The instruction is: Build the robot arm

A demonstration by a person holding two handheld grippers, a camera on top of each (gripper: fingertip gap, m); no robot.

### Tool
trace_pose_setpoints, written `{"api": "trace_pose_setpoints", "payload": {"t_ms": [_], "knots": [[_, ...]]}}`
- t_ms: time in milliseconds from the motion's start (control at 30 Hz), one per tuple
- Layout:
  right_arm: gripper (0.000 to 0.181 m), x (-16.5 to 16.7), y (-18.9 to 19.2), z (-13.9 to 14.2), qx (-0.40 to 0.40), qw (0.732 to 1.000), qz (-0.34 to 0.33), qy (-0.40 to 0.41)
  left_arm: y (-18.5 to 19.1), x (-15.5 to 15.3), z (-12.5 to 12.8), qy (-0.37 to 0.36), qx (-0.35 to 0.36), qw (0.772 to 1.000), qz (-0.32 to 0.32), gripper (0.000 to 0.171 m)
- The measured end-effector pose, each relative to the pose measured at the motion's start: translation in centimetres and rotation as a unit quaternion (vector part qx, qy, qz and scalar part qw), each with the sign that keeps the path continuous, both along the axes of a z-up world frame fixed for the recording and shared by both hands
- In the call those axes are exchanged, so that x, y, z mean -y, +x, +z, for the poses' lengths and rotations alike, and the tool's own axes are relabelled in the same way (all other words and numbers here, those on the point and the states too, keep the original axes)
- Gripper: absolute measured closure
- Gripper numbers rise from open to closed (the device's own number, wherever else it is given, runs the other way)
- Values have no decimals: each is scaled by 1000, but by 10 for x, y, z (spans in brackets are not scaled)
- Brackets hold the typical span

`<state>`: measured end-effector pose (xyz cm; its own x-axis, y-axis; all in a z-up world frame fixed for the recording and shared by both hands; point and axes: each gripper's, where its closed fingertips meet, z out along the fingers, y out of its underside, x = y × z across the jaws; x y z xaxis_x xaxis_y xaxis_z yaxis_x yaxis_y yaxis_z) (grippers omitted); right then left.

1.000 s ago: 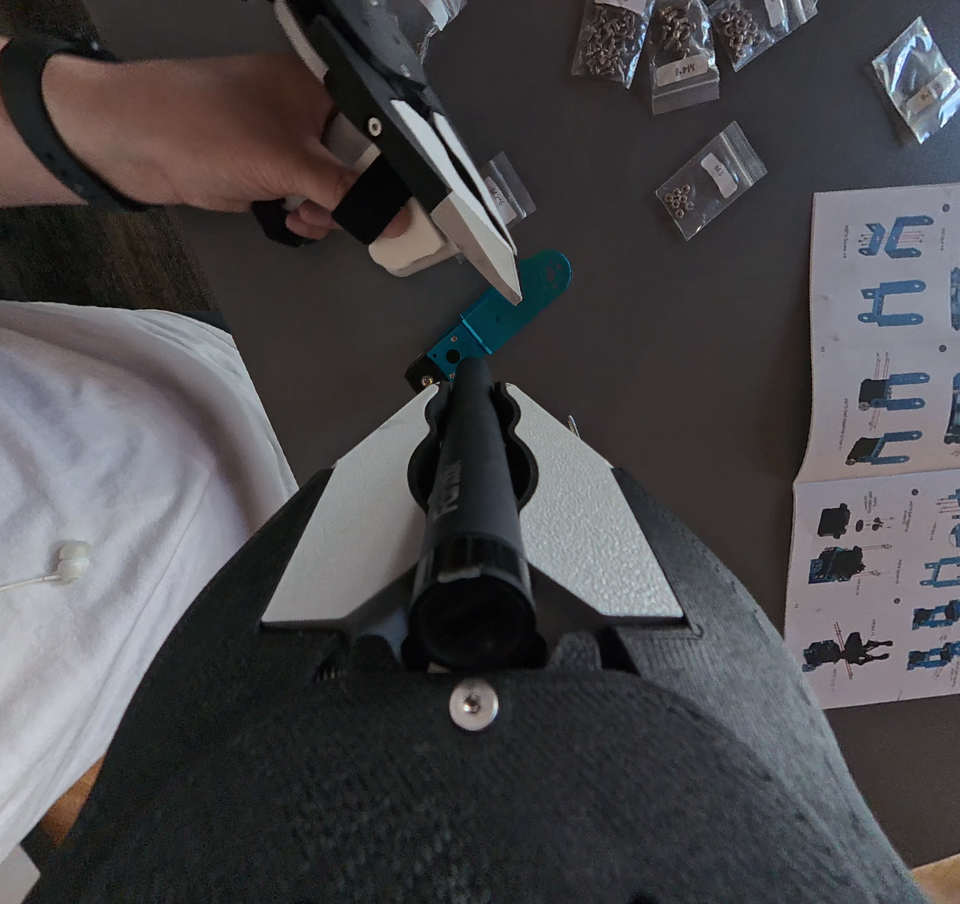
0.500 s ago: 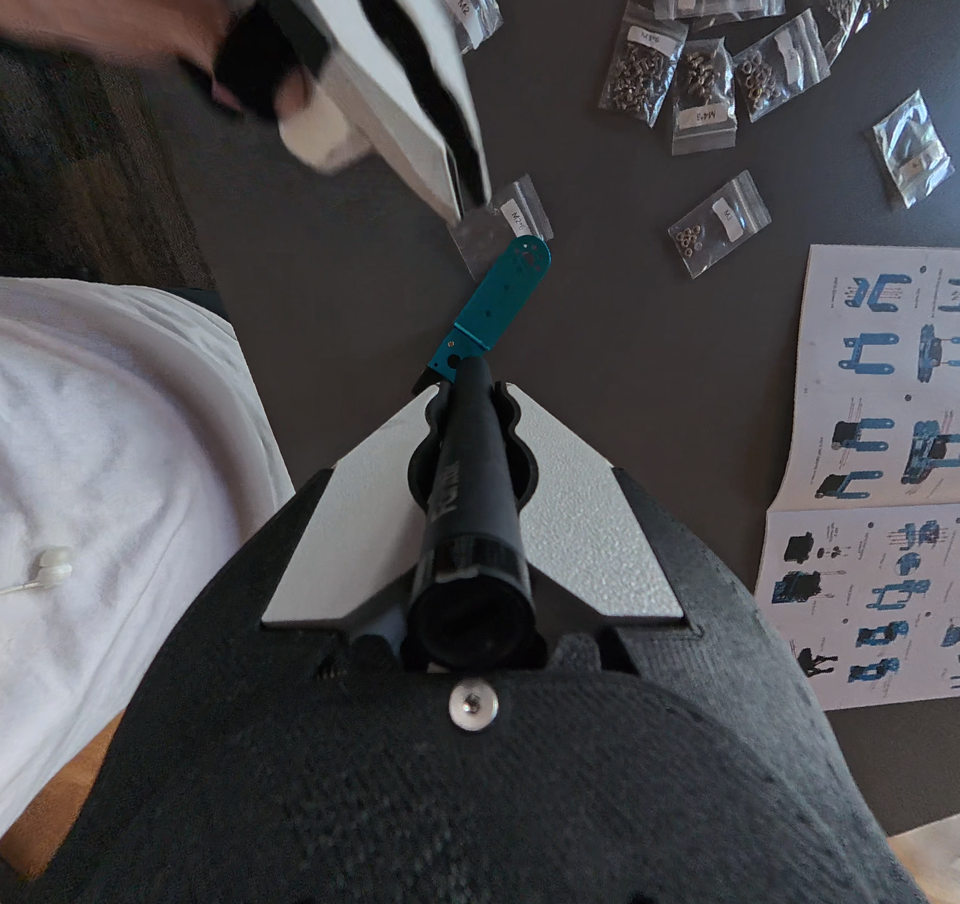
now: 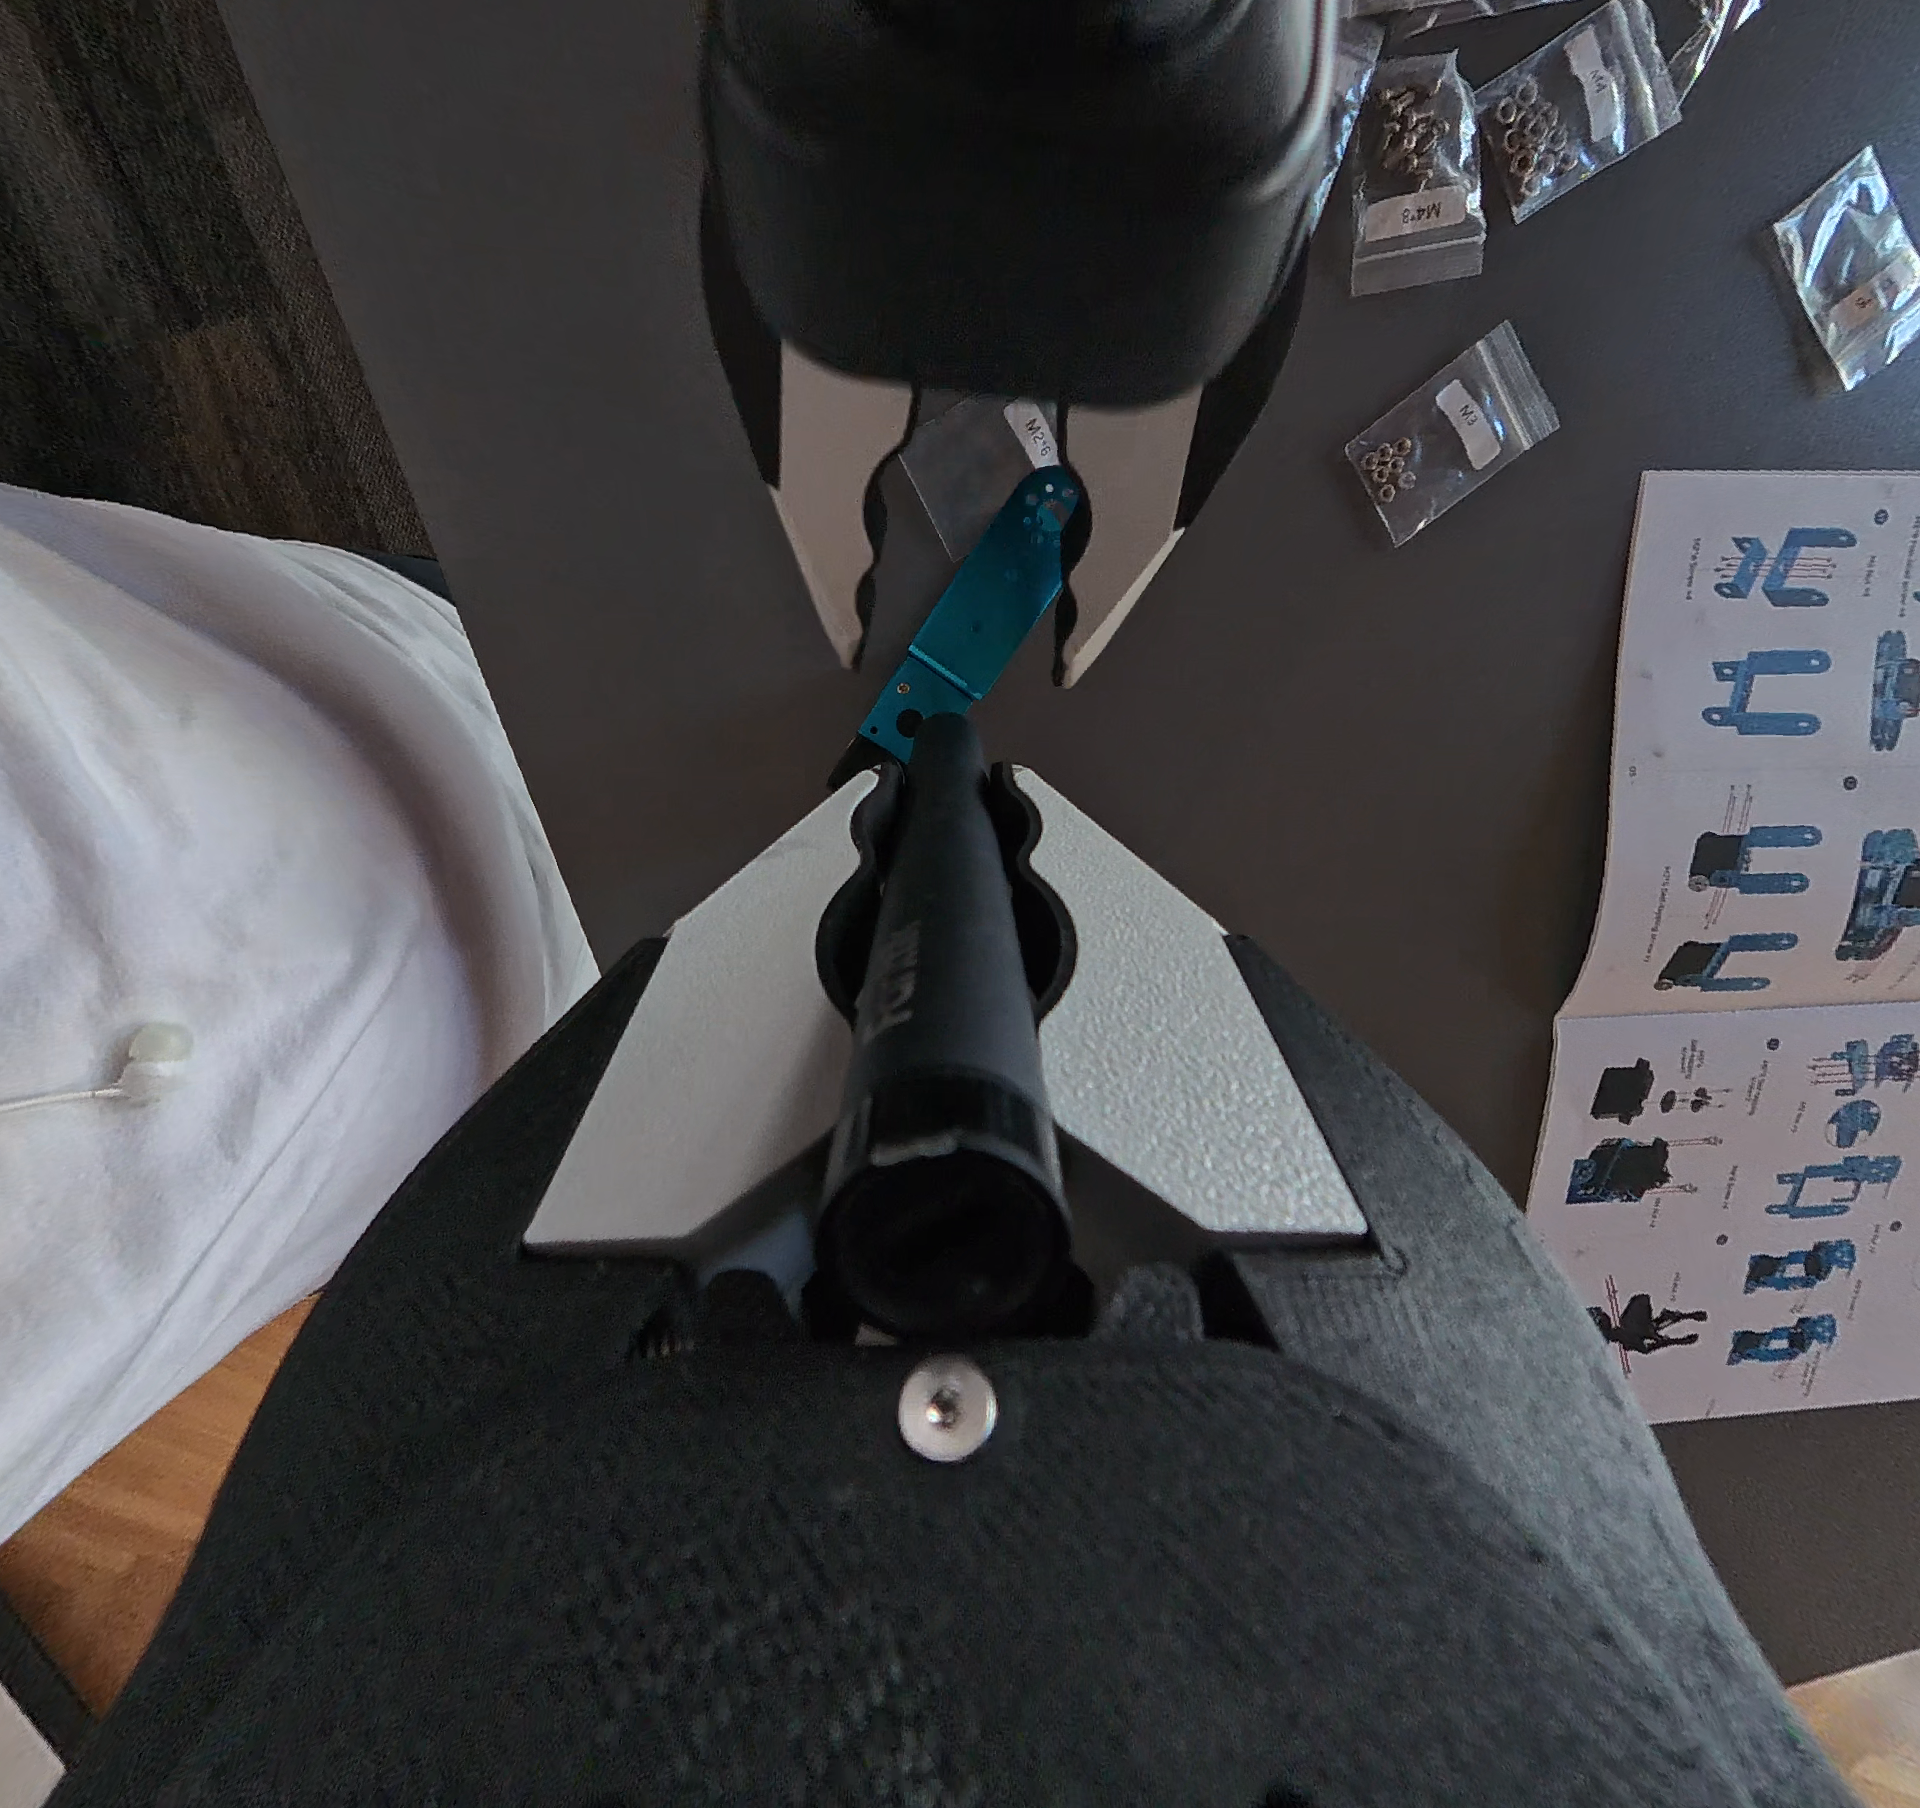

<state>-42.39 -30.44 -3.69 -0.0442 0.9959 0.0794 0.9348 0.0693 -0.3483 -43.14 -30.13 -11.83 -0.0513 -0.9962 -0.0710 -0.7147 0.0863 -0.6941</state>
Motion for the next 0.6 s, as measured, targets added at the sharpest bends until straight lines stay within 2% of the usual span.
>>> {"api": "trace_pose_setpoints", "payload": {"t_ms": [67,267,600], "knots": [[162,0,0,0,2,1000,0,-1,2,0,-3,-2,-1,1000,-11,128],[162,-4,4,0,13,1000,-12,-5,8,-4,-3,44,18,999,13,136],[162,-8,9,0,13,999,-28,-16,13,-4,-2,68,26,984,161,137]]}}
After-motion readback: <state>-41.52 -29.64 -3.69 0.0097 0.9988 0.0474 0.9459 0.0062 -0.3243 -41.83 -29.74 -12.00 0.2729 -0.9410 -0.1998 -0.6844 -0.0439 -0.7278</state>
